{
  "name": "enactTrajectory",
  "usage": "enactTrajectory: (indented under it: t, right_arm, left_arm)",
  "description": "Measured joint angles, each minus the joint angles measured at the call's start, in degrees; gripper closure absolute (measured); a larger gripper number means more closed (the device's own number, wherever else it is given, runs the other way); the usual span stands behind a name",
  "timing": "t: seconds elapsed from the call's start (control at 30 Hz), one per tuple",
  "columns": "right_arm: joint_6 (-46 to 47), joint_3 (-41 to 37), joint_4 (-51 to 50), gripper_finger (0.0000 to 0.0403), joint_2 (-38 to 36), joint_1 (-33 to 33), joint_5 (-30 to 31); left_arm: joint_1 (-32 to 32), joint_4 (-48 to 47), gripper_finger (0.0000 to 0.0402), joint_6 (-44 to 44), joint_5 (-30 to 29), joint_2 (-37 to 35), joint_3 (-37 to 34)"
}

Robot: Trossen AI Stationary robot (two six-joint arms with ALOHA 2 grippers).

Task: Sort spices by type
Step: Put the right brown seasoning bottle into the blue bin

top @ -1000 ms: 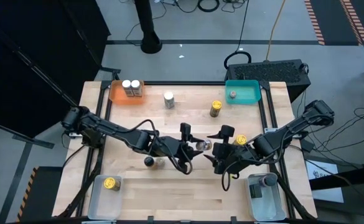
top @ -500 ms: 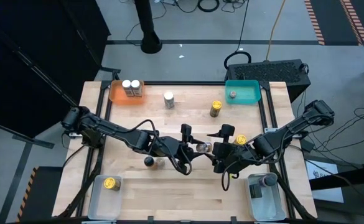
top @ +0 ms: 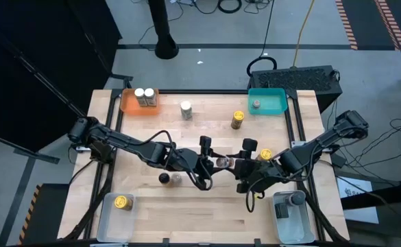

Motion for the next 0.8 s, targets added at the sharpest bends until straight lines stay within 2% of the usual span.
enactTrajectory:
  t: [0.27, 0.47, 0.63, 0.8]
  right_arm:
    - [2.9, 0.0, -3.6, 0.0252, 0.0, 0.7, 0.6]
    - [8.4, 0.0, -9.1, 0.0252, 0.0, 2.0, 6.9]
    - [5.9, -4.1, -3.1, 0.0252, -2.1, 4.1, 10.5]
    - [1.6, -12.1, 10.0, 0.0252, -8.3, 4.3, 9.9]
  left_arm:
    - [0.0, 1.0, 0.0152, 0.7, -0.4, -0.4, 0.1]
    - [0.0, -1.3, 0.0132, 1.7, -0.4, -2.7, 0.1]
    - [1.3, -5.5, 0.0131, -2.7, 5.3, -4.0, -0.1]
    - [3.2, -3.6, 0.0131, -5.9, 7.0, -5.4, -5.7]
